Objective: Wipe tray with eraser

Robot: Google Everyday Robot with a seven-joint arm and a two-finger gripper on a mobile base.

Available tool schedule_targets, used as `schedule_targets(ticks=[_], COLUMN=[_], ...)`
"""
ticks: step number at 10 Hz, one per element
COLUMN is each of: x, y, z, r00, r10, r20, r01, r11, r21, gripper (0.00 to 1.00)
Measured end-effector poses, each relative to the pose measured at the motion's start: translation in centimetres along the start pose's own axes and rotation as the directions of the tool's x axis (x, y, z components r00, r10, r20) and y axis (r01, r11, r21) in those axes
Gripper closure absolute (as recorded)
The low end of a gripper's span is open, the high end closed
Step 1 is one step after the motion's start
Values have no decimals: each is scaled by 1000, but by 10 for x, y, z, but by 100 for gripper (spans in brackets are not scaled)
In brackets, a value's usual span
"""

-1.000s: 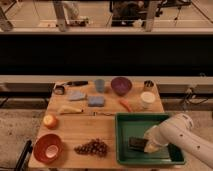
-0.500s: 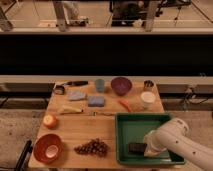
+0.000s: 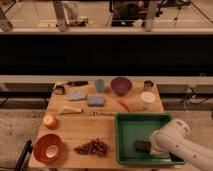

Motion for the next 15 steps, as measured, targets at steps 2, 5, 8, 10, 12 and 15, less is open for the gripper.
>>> schedule_targets(ticks=[2, 5, 8, 10, 12, 15], x=[13, 36, 54, 60, 60, 49], y=[-5, -6, -8, -14, -24, -50], z=[0, 3, 4, 5, 6, 8], r00=[999, 997, 992, 990, 989, 992], r10=[29, 74, 116, 134, 139, 126], r20=[-17, -38, -47, -47, -43, -26], r01=[-29, -75, -117, -135, -139, -126], r11=[1000, 997, 993, 991, 990, 992], r21=[5, -8, -15, -16, -13, 2], gripper=[100, 100, 100, 100, 100, 100])
